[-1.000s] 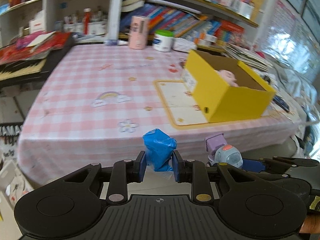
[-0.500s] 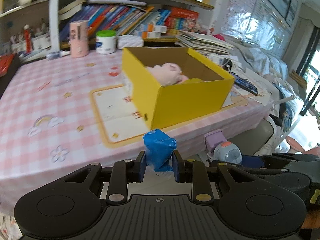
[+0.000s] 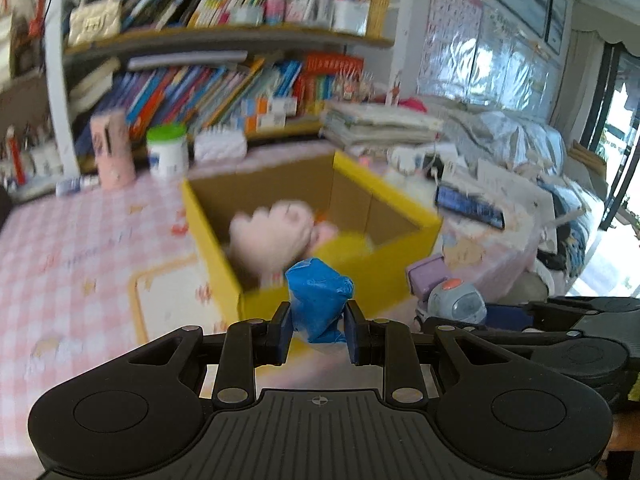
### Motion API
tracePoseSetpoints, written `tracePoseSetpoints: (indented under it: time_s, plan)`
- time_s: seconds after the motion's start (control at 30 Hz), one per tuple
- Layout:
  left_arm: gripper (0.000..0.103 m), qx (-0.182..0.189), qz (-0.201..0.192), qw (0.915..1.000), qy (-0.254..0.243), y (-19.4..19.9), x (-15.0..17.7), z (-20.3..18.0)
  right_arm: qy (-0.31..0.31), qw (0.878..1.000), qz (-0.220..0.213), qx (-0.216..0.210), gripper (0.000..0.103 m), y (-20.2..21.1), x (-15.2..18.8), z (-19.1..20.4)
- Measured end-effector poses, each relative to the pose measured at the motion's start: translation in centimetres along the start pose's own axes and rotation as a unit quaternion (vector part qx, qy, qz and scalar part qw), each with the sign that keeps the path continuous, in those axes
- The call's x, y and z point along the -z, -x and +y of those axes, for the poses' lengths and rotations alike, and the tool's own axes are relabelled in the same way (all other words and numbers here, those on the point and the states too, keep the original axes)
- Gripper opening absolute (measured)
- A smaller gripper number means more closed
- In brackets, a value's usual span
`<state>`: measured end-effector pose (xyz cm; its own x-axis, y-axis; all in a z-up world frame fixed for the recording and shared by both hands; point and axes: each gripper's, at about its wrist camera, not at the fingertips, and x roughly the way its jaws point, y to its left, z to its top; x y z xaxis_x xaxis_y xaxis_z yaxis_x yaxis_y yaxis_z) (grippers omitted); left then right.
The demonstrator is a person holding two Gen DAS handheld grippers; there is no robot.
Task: Organize objects
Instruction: 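Carry the grey car and blue item over the yellow box with both tools, then lower the car and blue item into the box and open both tools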
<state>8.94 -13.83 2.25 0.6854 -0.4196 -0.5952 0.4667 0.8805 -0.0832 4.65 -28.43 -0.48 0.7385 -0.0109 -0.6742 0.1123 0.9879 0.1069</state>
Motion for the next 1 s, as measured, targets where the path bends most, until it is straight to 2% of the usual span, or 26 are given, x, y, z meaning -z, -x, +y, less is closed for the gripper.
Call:
tracePoseSetpoints:
  time_s: [0.13, 0.3, 0.47, 0.67, 0.83, 0.87, 0.93, 1.0]
  plan:
    - [0.025, -0.023, -0.032, 0.9992, 0.005, -1.7, -2.8, -0.8, 0.019, 0.998, -0.051, -0.003, 0.041, -0.1, -2.8, -1.7]
    - [0.025, -0.058, -0.045, 0.9973, 0.007, -4.3, -5.4, -0.9, 0.039, 0.996, -0.084, -0.017, 0.041, -1.7, -6.5, -4.0]
    - [0.025, -0.095, -0.013, 0.9953, -0.007, -7.8, -5.7, -1.2, 0.051, 0.994, -0.094, -0.036, 0.041, -3.7, -9.2, -5.1]
    - [0.026, -0.121, 0.032, 0.9922, -0.001, -10.9, -4.7, -1.5, 0.075, 0.991, -0.086, -0.064, 0.041, -6.0, -10.6, -5.1]
    - [0.029, -0.144, 0.040, 0.9888, 0.007, -11.6, -4.4, -1.5, 0.094, 0.989, -0.072, -0.086, 0.041, -7.4, -10.7, -4.7]
    - [0.031, -0.148, 0.039, 0.9882, 0.011, -11.5, -4.4, -1.5, 0.098, 0.989, -0.069, -0.090, 0.041, -7.6, -10.7, -4.6]
    - [0.059, -0.152, 0.031, 0.9878, 0.017, -11.0, -4.3, -1.4, 0.105, 0.988, -0.063, -0.095, 0.041, -8.2, -10.7, -4.5]
    - [0.075, -0.158, 0.009, 0.9872, 0.017, -10.0, -4.1, -1.6, 0.109, 0.987, -0.061, -0.100, 0.041, -8.6, -10.8, -4.4]
